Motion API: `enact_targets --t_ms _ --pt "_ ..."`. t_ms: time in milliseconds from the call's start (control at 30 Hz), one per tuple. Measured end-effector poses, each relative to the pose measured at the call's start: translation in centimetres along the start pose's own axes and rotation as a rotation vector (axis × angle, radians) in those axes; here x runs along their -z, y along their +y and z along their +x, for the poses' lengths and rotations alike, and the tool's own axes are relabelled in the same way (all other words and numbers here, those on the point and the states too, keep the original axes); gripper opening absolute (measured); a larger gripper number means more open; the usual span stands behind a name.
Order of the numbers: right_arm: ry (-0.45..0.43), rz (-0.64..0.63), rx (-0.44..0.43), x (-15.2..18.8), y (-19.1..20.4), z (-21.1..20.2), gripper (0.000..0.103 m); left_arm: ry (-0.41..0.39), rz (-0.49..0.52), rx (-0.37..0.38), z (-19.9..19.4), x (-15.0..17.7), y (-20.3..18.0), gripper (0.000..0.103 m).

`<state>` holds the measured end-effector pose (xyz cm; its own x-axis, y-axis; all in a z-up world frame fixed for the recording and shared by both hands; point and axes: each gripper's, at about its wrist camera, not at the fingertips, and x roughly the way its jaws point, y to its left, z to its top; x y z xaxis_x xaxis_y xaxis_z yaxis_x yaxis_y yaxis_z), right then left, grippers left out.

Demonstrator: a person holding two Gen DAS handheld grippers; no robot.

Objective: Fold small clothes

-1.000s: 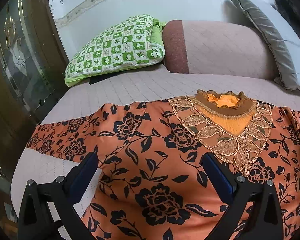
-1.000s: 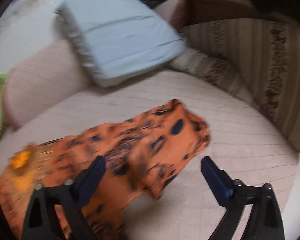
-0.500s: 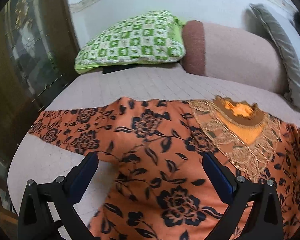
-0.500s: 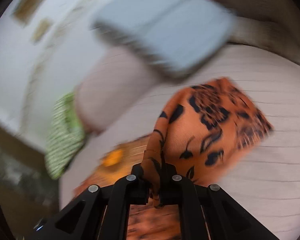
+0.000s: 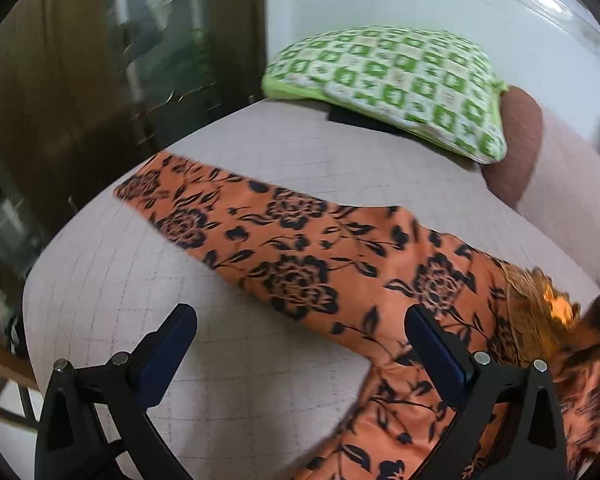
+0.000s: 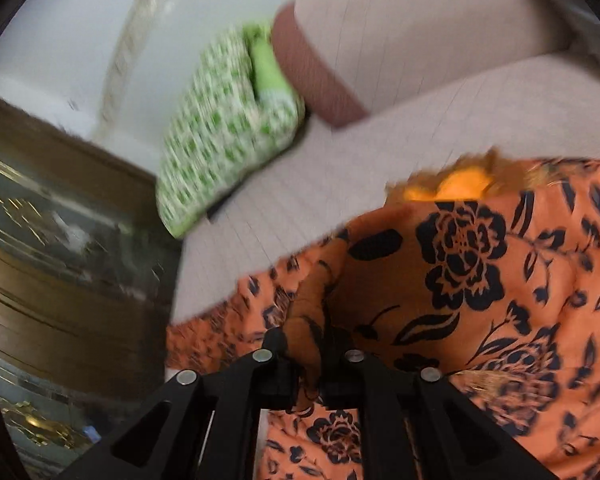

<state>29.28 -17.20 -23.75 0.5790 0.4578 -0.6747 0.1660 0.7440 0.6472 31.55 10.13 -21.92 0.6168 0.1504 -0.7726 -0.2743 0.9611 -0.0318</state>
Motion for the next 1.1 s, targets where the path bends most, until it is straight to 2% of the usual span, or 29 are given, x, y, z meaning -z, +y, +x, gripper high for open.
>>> enact_targets --t_ms 67,167,200,267,300,367,400,500,600,667,733,800,900,933,967,1000,1033,1067,1100 --pt "0.061 -0.033 0.062 0.4 0.2 3.2 0.011 0.006 -0.003 0.003 0.2 -0.1 0.4 0.103" --pt "0.083 -0.116 0.123 0.9 1.1 6.4 0.015 0.003 0.031 -0.008 0.2 0.0 0.2 0.103" --pt "0.083 -0.134 0.119 1.2 1.3 6.6 0.017 -0.003 0.044 -0.015 0.2 0.0 0.1 0.103" --pt "0.094 -0.163 0.043 1.9 1.7 6.6 0.021 -0.006 0.052 -0.013 0.1 0.0 0.0 0.103" --pt "0.106 -0.176 -0.011 2.1 2.1 6.5 0.029 -0.004 0.052 -0.01 0.1 0.0 -0.2 0.103" --pt "0.109 -0.213 -0.095 2.6 2.5 5.2 0.061 0.003 0.051 0.003 0.0 0.0 -0.3 0.103" --pt "0.097 -0.229 -0.13 2.6 2.9 4.5 0.084 0.007 0.055 0.012 0.0 0.1 -0.6 0.103" --pt "-0.006 -0.239 -0.204 2.4 2.4 0.5 0.084 0.001 0.084 0.021 -0.2 0.3 -1.3 0.103" --pt "-0.111 -0.197 -0.163 1.6 0.5 -2.5 0.084 0.027 0.092 0.076 0.2 0.5 -2.0 0.103" --pt "-0.184 -0.121 -0.125 1.2 -2.2 -4.7 0.084 0.067 0.07 0.159 0.8 0.5 -2.7 0.103" --pt "-0.249 -0.011 -0.124 1.6 -5.5 -6.4 0.083 0.088 0.067 0.217 1.2 0.6 -3.7 0.103" --pt "-0.303 0.114 -0.15 2.3 -8.8 -7.6 0.082 0.098 0.096 0.281 1.6 0.8 -5.6 0.103" --pt "-0.363 0.263 -0.154 3.5 -13.7 -9.0 0.078 0.073 0.183 0.317 2.3 1.4 -9.0 0.102" --pt "-0.38 0.3 -0.142 3.8 -15.1 -9.2 0.075 0.074 0.224 0.31 2.6 1.7 -10.2 0.098" --pt "-0.399 0.343 -0.135 4.0 -16.7 -9.8 0.072 0.079 0.26 0.299 3.0 2.0 -11.2 0.086" --pt "-0.412 0.381 -0.132 4.2 -17.9 -10.3 0.067 0.09 0.297 0.29 3.5 2.4 -12.3 0.079" --pt "-0.437 0.464 -0.142 4.3 -20.0 -11.1 0.063 0.107 0.323 0.294 4.1 2.7 -13.3 0.068" --pt "-0.455 0.502 -0.155 4.4 -21.0 -11.6 0.062 0.121 0.332 0.307 4.6 2.9 -13.9 0.061" --pt "-0.48 0.534 -0.169 4.3 -22.0 -12.5 0.059 0.129 0.338 0.315 5.0 3.1 -14.5 0.058"
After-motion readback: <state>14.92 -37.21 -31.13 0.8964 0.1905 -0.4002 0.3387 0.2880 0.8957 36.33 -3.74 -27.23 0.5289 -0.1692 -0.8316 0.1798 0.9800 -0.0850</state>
